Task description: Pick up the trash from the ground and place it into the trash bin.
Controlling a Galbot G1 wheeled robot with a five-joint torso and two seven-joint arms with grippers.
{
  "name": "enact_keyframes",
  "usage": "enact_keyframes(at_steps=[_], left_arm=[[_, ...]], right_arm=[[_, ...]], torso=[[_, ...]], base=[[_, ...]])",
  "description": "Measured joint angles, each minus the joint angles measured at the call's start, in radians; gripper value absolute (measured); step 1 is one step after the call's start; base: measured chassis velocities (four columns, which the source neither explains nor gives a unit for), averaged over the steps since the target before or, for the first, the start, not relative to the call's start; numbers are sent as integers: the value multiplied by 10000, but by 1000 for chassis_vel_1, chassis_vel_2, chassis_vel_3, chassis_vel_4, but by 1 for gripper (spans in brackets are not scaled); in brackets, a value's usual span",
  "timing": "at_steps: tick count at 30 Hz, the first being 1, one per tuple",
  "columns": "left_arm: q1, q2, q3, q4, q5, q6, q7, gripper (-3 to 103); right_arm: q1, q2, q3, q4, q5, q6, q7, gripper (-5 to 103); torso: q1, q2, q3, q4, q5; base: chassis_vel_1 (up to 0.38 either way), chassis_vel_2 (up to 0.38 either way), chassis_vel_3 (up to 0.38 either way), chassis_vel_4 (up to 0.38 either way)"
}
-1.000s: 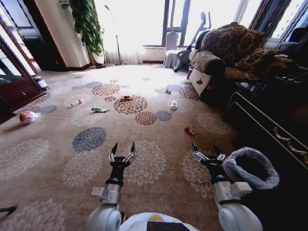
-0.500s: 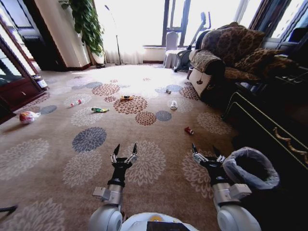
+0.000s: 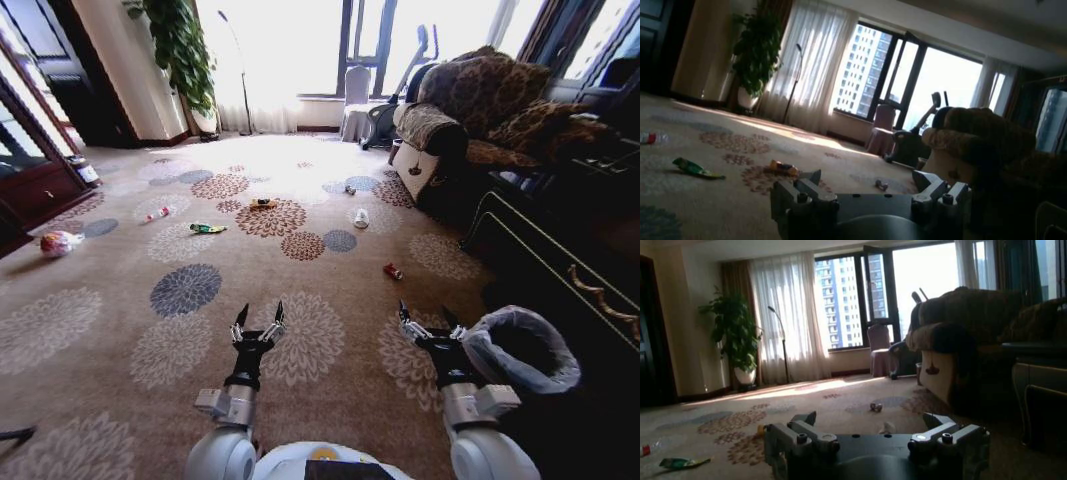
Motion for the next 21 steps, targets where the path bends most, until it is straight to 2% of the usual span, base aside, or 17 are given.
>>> enact_keyframes(at_steps=[21], left_arm=[[-113, 76, -57, 207, -367, 71, -34, 93]], right_arm=[[-171, -2, 53, 21, -76, 110, 0, 100]], torso=[[0, 0, 0, 0, 0]], base=[[-122, -110, 114, 117]])
